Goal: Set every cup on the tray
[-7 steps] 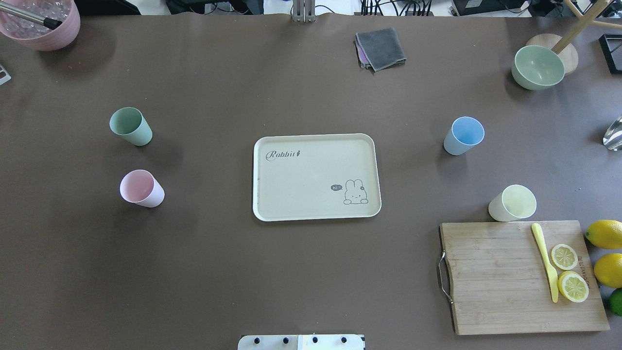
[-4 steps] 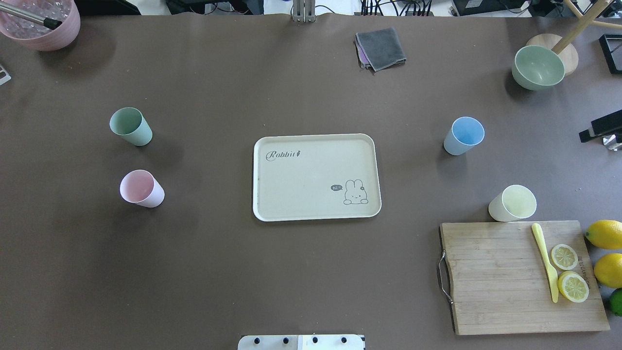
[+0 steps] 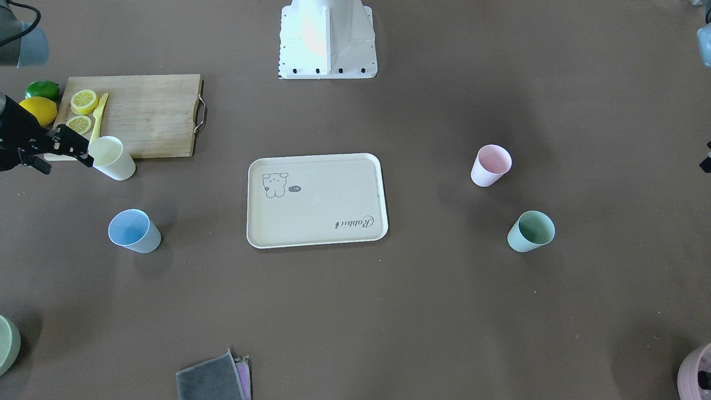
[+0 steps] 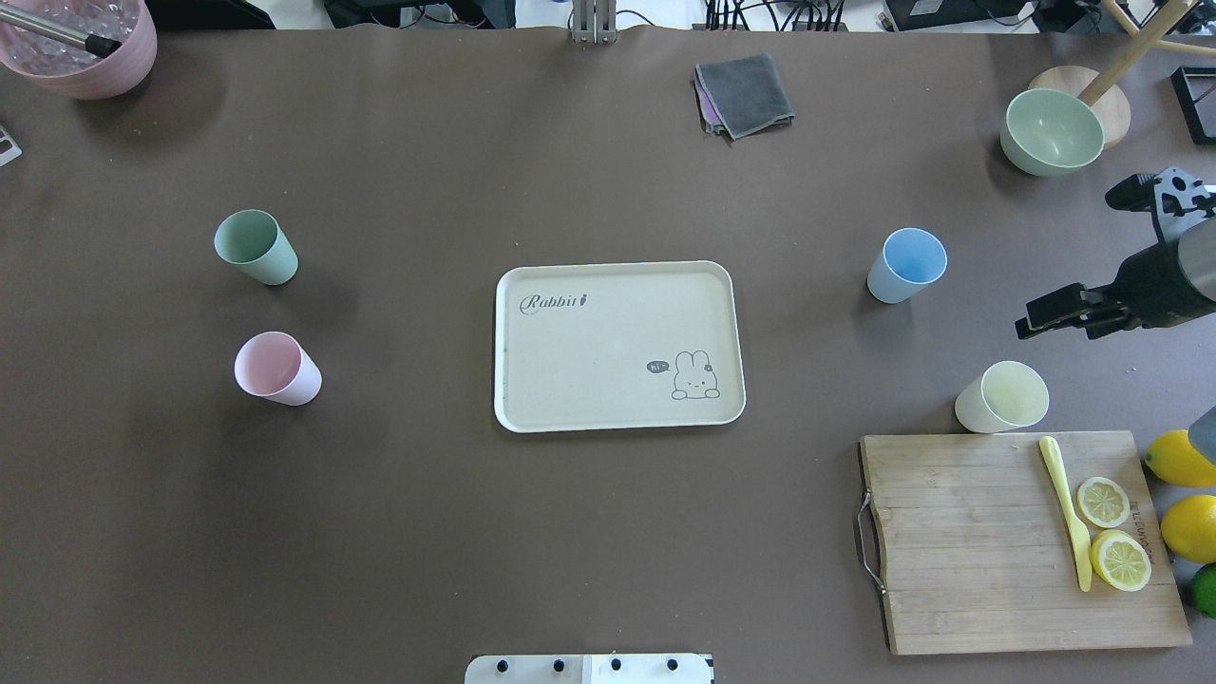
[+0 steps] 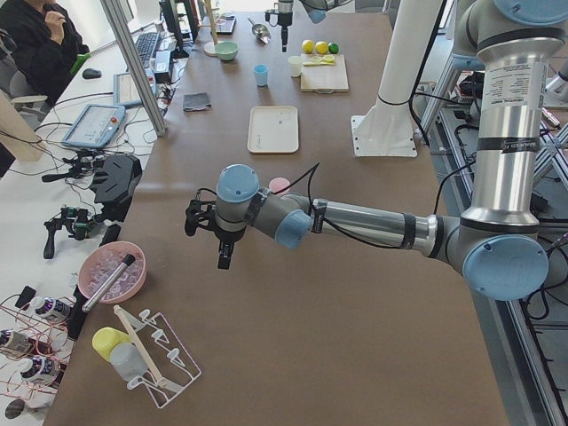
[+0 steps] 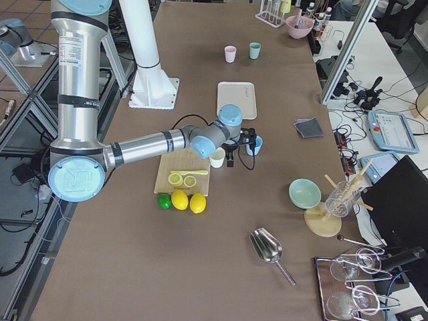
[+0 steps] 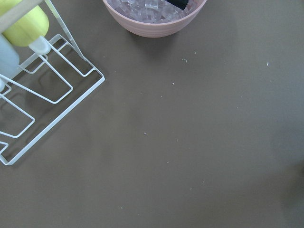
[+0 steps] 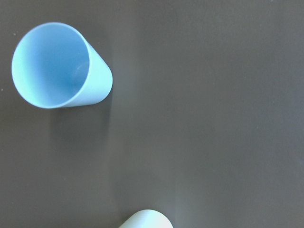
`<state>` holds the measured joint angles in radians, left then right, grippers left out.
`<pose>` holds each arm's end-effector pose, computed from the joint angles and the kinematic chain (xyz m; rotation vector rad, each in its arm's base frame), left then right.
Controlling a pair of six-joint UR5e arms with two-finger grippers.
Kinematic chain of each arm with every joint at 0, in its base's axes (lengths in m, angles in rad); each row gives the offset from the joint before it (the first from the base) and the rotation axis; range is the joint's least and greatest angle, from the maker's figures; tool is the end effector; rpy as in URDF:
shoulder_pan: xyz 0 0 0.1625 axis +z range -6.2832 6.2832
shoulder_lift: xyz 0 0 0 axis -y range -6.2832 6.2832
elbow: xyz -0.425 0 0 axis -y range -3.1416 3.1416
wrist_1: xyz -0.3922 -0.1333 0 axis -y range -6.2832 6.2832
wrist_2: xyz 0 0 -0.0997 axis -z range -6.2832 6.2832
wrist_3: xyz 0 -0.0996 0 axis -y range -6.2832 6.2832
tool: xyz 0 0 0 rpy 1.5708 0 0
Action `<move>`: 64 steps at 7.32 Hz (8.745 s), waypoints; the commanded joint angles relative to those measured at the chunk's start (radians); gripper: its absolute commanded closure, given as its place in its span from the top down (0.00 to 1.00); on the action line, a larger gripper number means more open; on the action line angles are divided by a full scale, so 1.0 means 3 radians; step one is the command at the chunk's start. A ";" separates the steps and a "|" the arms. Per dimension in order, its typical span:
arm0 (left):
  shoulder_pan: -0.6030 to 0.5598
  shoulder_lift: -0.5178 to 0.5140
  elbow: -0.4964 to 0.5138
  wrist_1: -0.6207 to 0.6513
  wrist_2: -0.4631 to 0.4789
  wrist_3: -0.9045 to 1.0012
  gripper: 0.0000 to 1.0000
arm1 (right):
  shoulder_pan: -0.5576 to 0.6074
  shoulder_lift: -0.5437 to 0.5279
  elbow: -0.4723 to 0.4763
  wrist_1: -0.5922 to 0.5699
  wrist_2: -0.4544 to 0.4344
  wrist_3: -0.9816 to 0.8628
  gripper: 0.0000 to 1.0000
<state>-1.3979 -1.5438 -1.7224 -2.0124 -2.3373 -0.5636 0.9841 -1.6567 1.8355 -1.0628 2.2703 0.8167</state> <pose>0.0228 -0.5039 0.5457 0.2332 0.8881 -0.1460 -0.2053 -0.4338 0.5119 0.0691 -0.9351 -0.0272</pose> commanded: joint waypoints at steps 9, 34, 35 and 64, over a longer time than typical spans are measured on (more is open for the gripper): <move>0.1254 0.0171 -0.0650 -0.0430 0.0387 -0.1634 0.97 | -0.0442 -0.0180 -0.0023 0.0342 -0.0266 0.0223 0.00; 0.3236 -0.1966 -0.0646 0.1293 0.2072 -0.3541 0.00 | -0.1114 0.1984 -0.0367 -0.1181 -0.0707 0.1230 1.00; 0.3263 -0.2078 -0.0503 0.1293 0.2110 -0.3556 0.00 | -0.0869 0.1984 -0.0209 -0.1349 -0.0407 0.1175 1.00; 0.1140 -0.1154 0.0422 0.0335 0.0765 -0.0772 0.97 | -0.0094 0.2126 -0.0545 -0.1504 0.0215 0.0308 0.00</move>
<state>-1.0859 -1.9371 -1.6320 -1.7890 -2.1103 -0.7233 0.9856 -1.0615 1.6585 -1.4950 2.3395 0.8365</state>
